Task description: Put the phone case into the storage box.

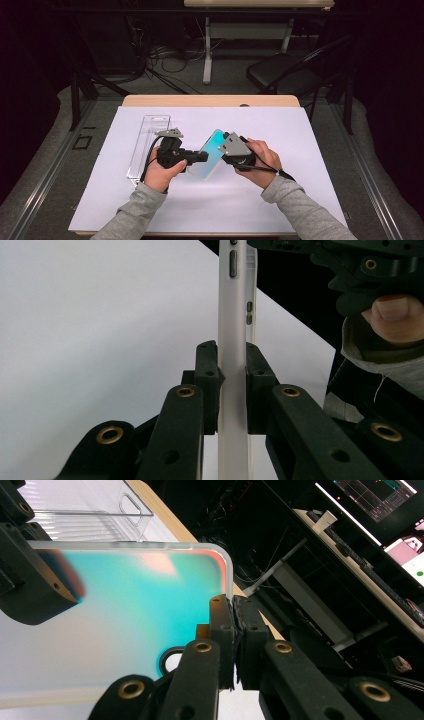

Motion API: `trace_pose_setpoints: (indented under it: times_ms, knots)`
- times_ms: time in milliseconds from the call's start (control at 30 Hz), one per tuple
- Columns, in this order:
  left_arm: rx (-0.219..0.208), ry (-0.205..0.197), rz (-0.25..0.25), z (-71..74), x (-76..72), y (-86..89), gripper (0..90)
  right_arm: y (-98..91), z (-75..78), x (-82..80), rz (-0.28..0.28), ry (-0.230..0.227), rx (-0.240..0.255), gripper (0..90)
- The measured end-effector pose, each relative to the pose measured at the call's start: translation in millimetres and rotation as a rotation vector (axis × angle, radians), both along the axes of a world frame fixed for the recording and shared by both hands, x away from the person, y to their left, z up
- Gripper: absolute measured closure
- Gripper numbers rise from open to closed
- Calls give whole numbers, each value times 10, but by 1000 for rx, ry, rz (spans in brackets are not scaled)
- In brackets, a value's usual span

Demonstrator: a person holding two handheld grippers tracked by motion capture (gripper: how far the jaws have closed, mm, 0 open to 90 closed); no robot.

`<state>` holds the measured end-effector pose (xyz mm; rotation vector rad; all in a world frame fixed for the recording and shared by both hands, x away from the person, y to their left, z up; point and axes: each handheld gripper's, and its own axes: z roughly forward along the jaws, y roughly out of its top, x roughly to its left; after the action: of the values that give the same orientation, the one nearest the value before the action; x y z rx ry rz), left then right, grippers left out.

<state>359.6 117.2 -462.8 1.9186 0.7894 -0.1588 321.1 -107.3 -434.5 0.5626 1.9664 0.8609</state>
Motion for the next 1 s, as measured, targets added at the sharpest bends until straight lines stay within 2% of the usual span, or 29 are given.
trace_pose_setpoints:
  times_ms: [267,600,867,1000]
  knots:
    - [-12,3,6,1,-8,3,815,-5,7,-4,3,-2,4,878]
    - [-20,-4,25,-7,4,25,815,1,24,-37,32,-7,12,822]
    - [-41,-32,44,6,-10,67,815,-11,82,-80,49,-28,44,733]
    - [-67,-67,59,42,-31,120,815,-53,117,-93,59,-59,66,625]
